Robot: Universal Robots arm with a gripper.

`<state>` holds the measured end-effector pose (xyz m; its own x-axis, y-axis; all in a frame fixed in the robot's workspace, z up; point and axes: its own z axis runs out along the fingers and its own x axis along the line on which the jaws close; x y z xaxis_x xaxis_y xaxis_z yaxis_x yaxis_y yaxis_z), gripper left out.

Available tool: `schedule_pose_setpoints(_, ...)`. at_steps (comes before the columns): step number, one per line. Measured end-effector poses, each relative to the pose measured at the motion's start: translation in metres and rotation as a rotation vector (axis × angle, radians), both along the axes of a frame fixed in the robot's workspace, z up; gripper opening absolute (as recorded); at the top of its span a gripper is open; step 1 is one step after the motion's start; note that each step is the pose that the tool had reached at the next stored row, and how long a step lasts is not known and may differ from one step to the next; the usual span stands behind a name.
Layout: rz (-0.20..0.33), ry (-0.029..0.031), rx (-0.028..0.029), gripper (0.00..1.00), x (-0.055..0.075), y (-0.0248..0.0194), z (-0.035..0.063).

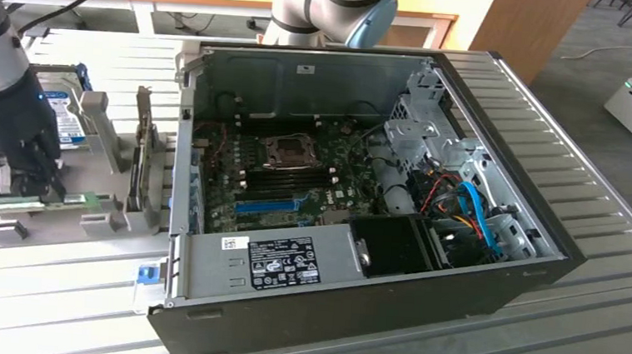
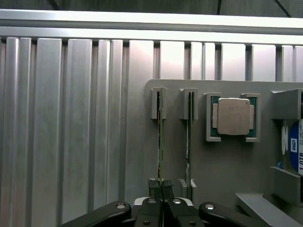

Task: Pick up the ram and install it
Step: 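Pick up the ram and move it above insertion slot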

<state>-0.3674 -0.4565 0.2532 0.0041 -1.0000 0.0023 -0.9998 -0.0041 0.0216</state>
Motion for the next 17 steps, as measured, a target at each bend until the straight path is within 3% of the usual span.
schedule_pose_setpoints(17, 0.000, 0.0004, -0.0029, 0.12, 0.001, 0.0000, 0.0507)
